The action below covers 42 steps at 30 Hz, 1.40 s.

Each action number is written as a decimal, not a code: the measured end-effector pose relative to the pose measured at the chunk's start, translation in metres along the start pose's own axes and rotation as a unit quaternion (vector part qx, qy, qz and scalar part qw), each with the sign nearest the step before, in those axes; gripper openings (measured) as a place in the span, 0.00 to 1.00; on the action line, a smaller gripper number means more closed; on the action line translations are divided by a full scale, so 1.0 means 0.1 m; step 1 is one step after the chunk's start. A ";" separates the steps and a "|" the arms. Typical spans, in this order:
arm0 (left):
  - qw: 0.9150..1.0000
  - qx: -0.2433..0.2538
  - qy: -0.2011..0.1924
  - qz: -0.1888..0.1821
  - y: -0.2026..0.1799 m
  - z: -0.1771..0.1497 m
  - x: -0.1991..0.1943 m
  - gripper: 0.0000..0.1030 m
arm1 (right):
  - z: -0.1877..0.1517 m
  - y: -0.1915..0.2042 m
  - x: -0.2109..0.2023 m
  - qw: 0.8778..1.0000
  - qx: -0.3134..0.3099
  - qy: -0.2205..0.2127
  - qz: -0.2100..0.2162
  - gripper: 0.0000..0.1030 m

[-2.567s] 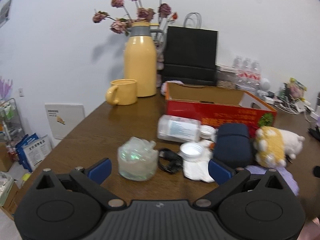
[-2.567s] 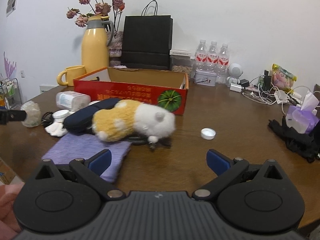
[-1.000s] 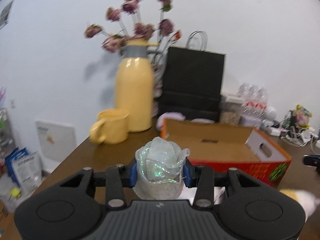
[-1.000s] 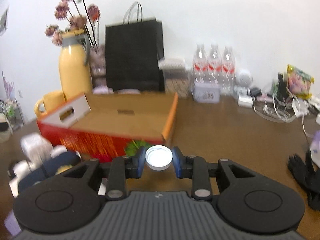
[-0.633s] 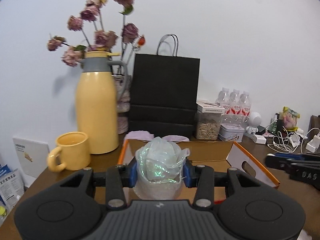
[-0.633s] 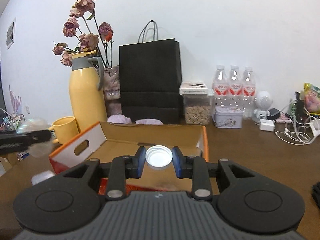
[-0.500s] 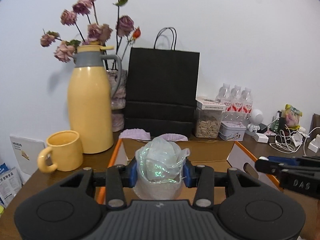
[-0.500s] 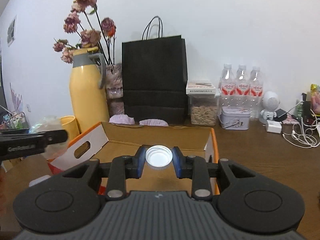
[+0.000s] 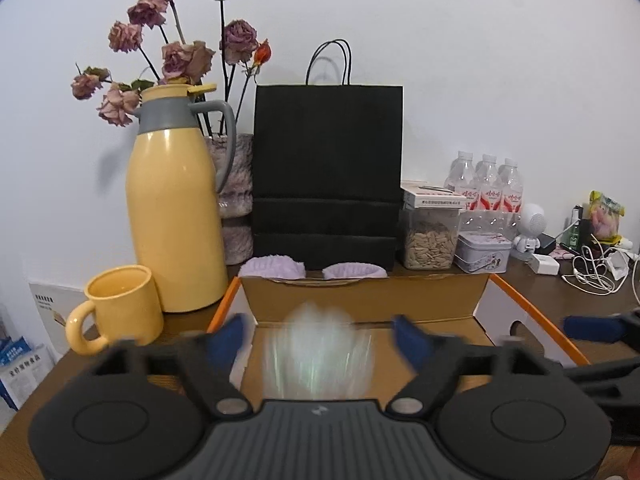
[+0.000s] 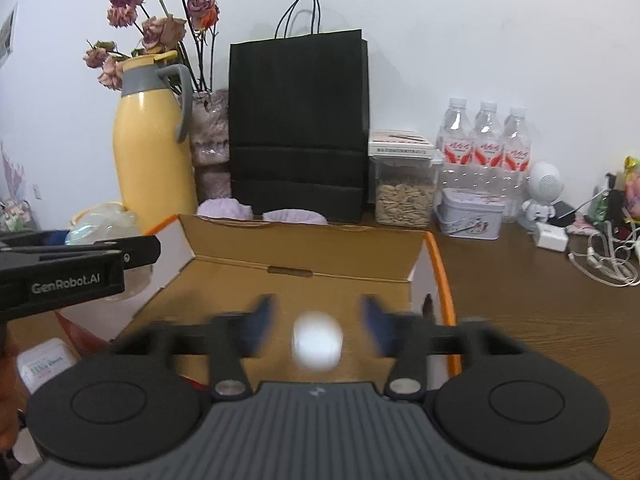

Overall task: Organize objects
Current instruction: 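Carry the bag and cap into the cardboard box and open both tools, then move the right tool back to the table and grasp the purple cloth pouch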

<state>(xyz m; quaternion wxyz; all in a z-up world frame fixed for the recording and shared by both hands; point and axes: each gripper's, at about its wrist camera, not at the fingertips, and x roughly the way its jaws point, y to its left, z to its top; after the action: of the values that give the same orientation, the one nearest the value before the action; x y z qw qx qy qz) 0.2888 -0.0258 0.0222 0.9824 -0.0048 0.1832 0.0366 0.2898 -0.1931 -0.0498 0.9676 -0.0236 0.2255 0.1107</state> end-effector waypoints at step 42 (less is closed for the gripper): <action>1.000 -0.009 0.004 -0.014 0.28 -0.33 -1.35 1.00 | -0.35 0.29 -1.35 0.999 -0.013 -0.039 0.009 1.00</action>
<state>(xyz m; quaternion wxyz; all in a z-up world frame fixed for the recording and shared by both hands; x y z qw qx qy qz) 0.1494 -0.0077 0.0404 0.9820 -0.0167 0.1863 0.0248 0.1508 -0.1959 -0.0213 0.9743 -0.0302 0.1865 0.1229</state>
